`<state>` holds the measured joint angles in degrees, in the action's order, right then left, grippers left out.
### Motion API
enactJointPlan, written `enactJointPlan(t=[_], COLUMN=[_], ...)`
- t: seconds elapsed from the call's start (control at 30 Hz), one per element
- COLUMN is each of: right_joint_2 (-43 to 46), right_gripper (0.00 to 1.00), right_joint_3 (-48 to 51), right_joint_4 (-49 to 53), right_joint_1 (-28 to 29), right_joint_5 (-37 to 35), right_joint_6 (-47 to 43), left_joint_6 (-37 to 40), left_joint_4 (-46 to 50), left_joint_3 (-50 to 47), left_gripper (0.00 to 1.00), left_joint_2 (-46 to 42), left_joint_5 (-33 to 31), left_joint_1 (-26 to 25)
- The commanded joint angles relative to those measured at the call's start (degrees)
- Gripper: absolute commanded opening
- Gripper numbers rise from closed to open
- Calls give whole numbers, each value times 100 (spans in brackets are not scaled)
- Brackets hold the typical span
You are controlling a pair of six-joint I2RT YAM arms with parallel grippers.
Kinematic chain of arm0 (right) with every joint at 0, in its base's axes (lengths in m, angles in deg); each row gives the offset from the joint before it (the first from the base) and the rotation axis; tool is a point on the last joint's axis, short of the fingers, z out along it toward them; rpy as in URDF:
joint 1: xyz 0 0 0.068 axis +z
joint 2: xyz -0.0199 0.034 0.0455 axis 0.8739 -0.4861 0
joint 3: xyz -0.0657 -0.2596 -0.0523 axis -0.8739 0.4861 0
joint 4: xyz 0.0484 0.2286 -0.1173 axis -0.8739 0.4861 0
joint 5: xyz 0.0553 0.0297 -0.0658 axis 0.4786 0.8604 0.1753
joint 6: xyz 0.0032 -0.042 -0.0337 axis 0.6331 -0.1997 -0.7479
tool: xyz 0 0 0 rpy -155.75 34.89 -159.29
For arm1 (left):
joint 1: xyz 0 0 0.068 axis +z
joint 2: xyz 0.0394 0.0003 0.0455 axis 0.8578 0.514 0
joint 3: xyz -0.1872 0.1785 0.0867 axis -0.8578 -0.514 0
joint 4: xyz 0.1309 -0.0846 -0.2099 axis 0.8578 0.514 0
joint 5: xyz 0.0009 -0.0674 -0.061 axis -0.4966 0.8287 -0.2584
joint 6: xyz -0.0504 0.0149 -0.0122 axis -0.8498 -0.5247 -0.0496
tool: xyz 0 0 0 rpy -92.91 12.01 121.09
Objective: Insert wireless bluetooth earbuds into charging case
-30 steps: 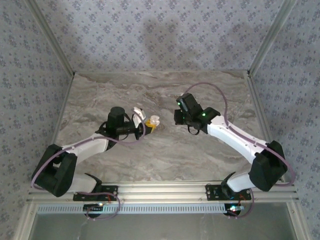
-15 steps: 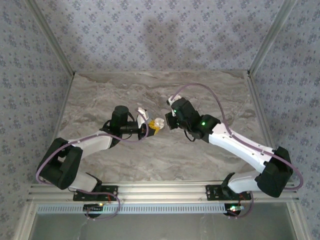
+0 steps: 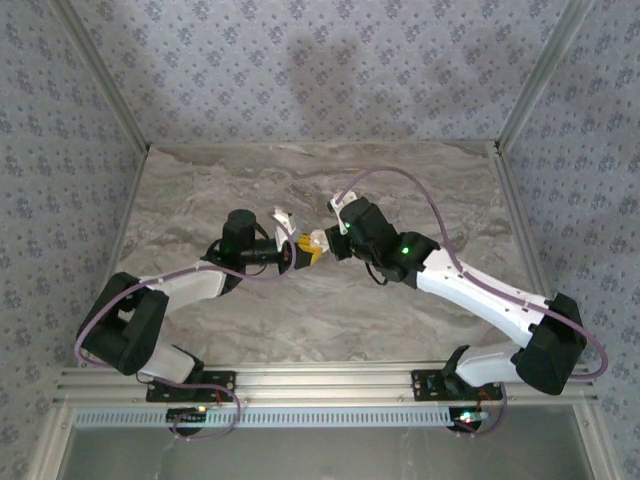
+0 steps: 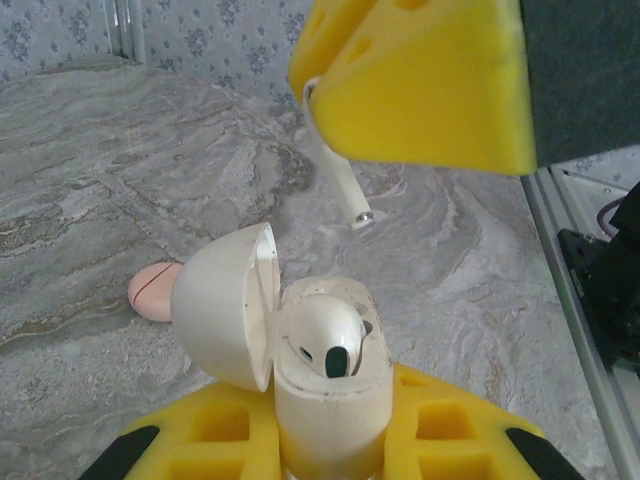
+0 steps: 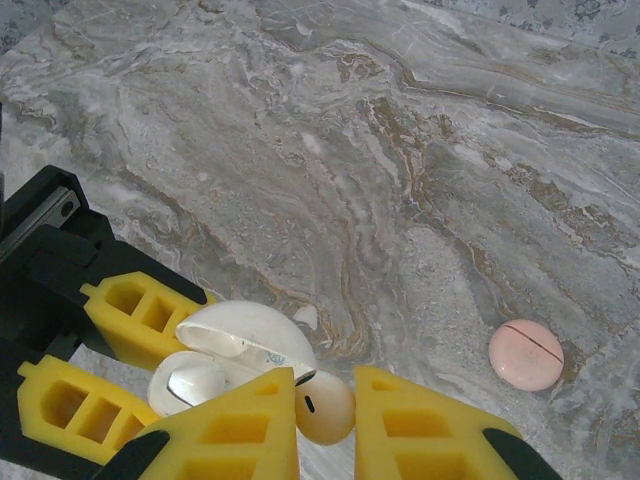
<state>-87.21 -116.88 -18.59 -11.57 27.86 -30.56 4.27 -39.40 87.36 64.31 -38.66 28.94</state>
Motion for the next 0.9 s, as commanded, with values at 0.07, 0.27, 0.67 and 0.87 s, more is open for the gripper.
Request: enactJointPlan(t=[0.07,0.27,0.67,0.87], right_joint_2=[37,-1,-208,-147], right_gripper=[17,17,17,17], right_joint_3=[8,-18,-95,-80], right_joint_4=[-127,-181,-242,-173], right_joint_1=[75,122,128,199], right_joint_5=[-120,-131,-162,-64], right_joint_6=[-99,-97,-123,-261], left_joint_6=[-319,-336,-344,-415], left_joint_4=[-466,-431,-364,-402], left_joint_3=[139,196,275,315], left_gripper=[15,15,15,15], left_joint_2=[2,-14,-36,-32], left_joint_5=[32,12,-10,-84], left_joint_1=[-50,-54,-124,-116])
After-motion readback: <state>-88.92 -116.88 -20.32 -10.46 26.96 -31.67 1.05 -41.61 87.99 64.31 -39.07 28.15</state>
